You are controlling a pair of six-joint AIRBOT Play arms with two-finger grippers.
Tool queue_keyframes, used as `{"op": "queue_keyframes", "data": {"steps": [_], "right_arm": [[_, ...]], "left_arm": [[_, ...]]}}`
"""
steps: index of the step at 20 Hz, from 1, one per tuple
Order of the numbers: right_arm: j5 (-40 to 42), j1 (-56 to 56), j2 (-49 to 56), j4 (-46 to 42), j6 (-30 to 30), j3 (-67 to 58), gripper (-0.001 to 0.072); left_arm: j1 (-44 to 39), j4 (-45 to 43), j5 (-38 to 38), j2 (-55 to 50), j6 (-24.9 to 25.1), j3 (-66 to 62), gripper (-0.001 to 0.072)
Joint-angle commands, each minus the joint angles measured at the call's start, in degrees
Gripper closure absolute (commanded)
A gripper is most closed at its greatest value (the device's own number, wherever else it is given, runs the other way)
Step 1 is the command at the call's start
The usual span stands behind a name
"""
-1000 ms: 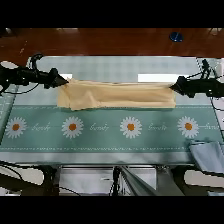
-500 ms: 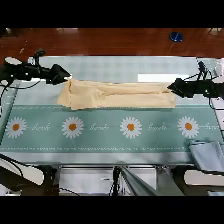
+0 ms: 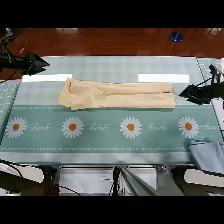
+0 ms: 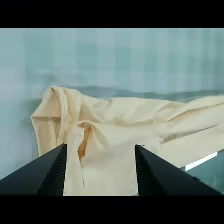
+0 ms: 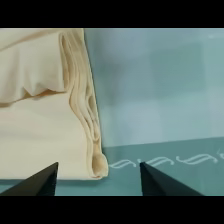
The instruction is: Fold the shirts.
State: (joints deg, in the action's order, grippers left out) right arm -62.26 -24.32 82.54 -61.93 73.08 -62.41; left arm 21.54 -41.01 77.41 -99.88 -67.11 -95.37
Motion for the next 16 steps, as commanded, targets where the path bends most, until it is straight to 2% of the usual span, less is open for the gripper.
{"op": "queue_keyframes", "data": {"steps": [1, 4, 8, 9, 10, 12, 13, 14, 15, 16], "right_arm": [[0.37, -0.57, 4.09, 7.45, -1.46, -0.20, 0.0124], [3.28, -0.46, 8.22, 15.91, -2.14, -0.20, 0.0125], [5.20, 2.93, 12.96, 18.27, -2.32, -0.20, 0.0139], [5.53, 4.20, 13.94, 20.15, -2.91, -0.20, 0.0188], [5.95, 5.40, 14.73, 22.58, -4.00, -0.20, 0.0282], [6.03, 6.69, 14.95, 27.19, -5.92, -0.28, 0.0545], [4.59, 6.54, 14.64, 29.29, -6.29, -0.74, 0.0640], [2.29, 6.05, 13.84, 30.49, -7.13, -1.55, 0.0693], [-0.11, 5.42, 12.33, 30.45, -7.69, -2.54, 0.0695], [-2.05, 4.83, 10.32, 30.08, -7.82, -3.37, 0.0695]], "left_arm": [[-0.37, -2.21, 4.39, 0.98, -0.26, -0.42, 0.0213], [-2.21, -2.32, 4.72, 0.98, -0.26, -0.42, 0.0213], [-4.66, -2.32, 4.61, 0.92, -0.26, -0.44, 0.0213], [-5.14, -2.32, 4.61, 0.92, -0.26, -0.44, 0.0213], [-5.62, -2.32, 4.63, 0.92, -0.26, -0.44, 0.0213], [-6.25, -2.27, 4.79, 0.94, -0.39, -0.44, 0.0213], [-6.45, -2.29, 4.76, 0.94, -1.22, -0.44, 0.0213], [-6.58, -2.27, 4.76, 0.98, -2.27, -0.44, 0.0214], [-6.80, -2.27, 4.79, 1.07, -3.08, -0.44, 0.0217], [-7.10, -2.25, 4.79, 1.29, -3.28, -0.44, 0.0279]]}}
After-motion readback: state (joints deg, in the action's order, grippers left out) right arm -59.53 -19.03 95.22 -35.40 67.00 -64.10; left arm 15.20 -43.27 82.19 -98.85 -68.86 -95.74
